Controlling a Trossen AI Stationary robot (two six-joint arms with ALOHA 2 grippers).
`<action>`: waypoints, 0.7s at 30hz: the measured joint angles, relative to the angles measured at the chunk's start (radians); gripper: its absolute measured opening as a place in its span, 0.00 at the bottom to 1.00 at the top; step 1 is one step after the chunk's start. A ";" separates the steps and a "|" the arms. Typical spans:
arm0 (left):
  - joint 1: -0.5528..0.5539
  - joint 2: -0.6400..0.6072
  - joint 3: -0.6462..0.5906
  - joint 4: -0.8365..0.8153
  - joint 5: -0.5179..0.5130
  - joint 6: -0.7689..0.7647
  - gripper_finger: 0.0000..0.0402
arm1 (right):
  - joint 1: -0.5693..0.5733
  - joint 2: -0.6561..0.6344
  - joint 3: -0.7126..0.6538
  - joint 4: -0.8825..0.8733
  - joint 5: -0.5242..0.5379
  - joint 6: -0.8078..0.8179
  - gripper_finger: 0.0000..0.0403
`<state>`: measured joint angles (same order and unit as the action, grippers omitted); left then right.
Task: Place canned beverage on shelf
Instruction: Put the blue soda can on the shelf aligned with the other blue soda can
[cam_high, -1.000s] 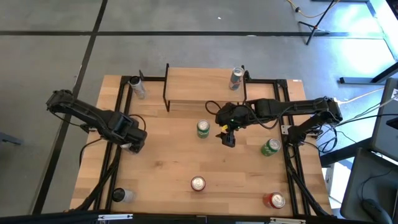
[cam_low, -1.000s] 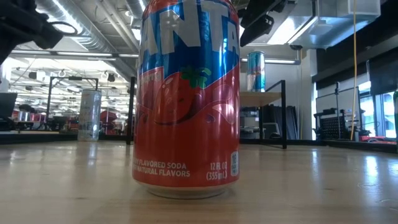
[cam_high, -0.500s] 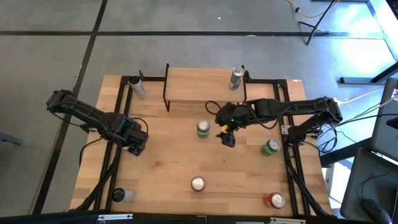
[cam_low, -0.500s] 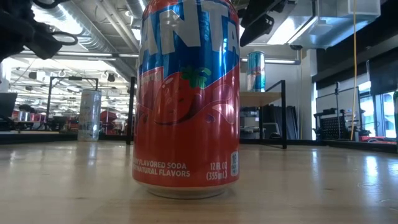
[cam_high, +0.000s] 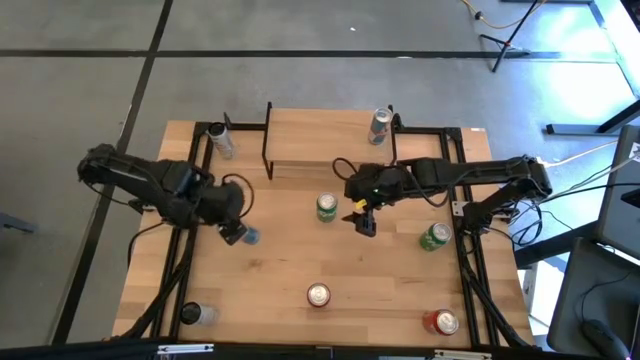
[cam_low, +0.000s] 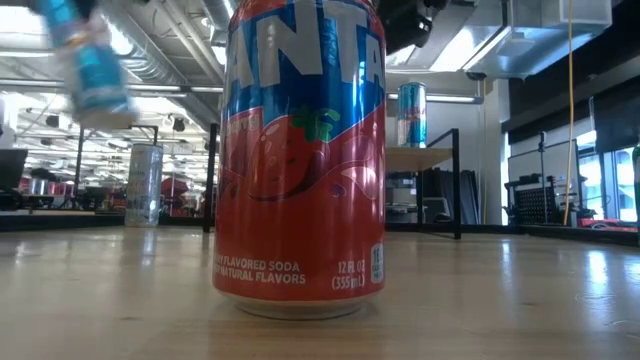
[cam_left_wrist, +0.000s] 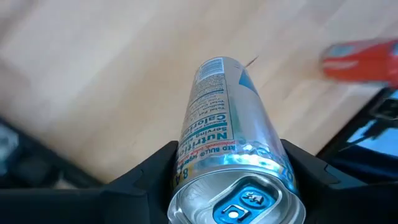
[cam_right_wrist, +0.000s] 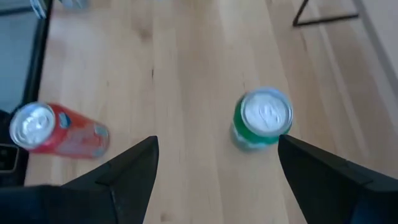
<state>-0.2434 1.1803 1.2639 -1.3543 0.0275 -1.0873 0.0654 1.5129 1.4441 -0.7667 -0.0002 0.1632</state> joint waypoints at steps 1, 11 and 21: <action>0.013 0.027 0.043 -0.004 -0.007 0.038 0.50 | 0.000 -0.001 0.001 0.017 0.000 -0.004 0.79; 0.121 0.395 0.416 -0.033 -0.011 0.457 0.50 | 0.043 -0.065 0.001 -0.039 0.037 0.031 0.79; 0.163 0.704 0.497 -0.044 -0.010 0.623 0.50 | 0.161 -0.074 -0.044 -0.159 0.193 0.159 0.79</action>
<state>-0.0803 1.8847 1.7607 -1.3987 0.0175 -0.4642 0.2267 1.4393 1.4004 -0.9257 0.1929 0.3222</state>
